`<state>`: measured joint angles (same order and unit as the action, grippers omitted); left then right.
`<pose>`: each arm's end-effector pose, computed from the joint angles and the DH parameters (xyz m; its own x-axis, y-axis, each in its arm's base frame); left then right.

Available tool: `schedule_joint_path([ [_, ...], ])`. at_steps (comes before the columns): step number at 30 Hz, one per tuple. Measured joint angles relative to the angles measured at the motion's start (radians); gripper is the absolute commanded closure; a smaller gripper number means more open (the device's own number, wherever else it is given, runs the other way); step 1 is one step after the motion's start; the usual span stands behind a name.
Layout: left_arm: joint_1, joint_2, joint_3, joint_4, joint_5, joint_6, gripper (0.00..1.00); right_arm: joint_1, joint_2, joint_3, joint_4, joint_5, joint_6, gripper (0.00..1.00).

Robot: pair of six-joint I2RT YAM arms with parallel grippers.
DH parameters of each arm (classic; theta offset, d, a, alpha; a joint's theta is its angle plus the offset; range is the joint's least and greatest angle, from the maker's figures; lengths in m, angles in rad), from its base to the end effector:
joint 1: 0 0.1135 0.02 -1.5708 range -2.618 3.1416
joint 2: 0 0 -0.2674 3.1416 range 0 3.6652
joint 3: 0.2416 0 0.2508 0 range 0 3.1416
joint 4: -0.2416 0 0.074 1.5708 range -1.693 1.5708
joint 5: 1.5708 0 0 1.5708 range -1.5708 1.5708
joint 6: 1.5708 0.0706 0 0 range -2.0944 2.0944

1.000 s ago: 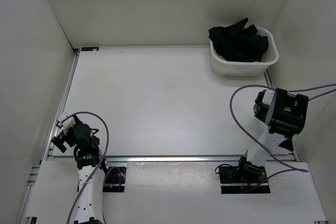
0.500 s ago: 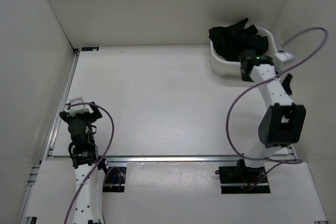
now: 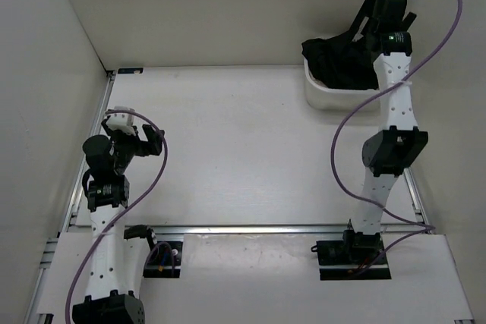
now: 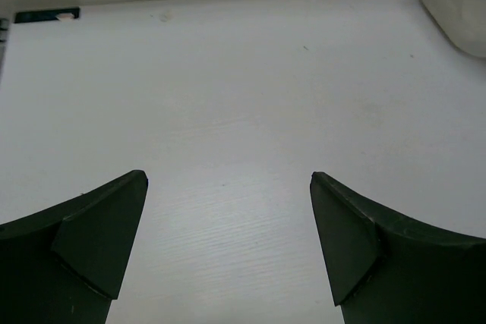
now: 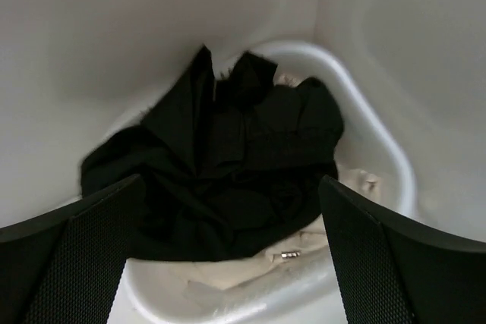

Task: Fold and stack the trousers
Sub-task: Grab the trousers from the pile

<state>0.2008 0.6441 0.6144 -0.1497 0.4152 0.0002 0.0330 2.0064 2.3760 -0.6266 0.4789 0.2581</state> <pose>0.1897 0.0095 0.3021 -0.1748 -0.0354 -0.9840 0.2065 0.9758 -0.0718 0.4712 -0.0170 0.4651 -0.1394 0.2221 -0.9650 0.4672 0.8740 0.1336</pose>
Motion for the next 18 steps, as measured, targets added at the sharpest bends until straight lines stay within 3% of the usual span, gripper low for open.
schedule_joint_path([
  [4,0.0,0.104,0.058,-0.059,0.071,0.0,0.0,-0.087,0.201,-0.001,0.052,-0.146,0.063,0.01],
  [10,0.0,0.182,0.076,-0.097,0.096,0.0,0.0,-0.149,0.497,0.043,0.109,-0.216,0.153,0.05],
  [13,0.0,0.199,0.076,-0.117,0.088,0.0,0.0,-0.149,0.559,0.035,0.128,-0.233,0.178,0.26],
  [14,0.0,0.2,0.076,-0.121,0.083,0.0,0.0,-0.146,0.56,0.024,0.134,-0.238,0.185,0.44],
  [16,0.0,0.198,0.076,-0.129,0.074,0.0,0.0,-0.143,0.56,0.019,0.148,-0.244,0.187,0.71],
  [17,0.0,0.198,0.076,-0.132,0.07,0.0,0.0,-0.142,0.556,0.019,0.161,-0.247,0.192,0.94],
  [18,0.0,0.197,0.076,-0.135,0.066,0.0,0.0,-0.14,0.552,0.017,0.169,-0.248,0.191,1.0],
])
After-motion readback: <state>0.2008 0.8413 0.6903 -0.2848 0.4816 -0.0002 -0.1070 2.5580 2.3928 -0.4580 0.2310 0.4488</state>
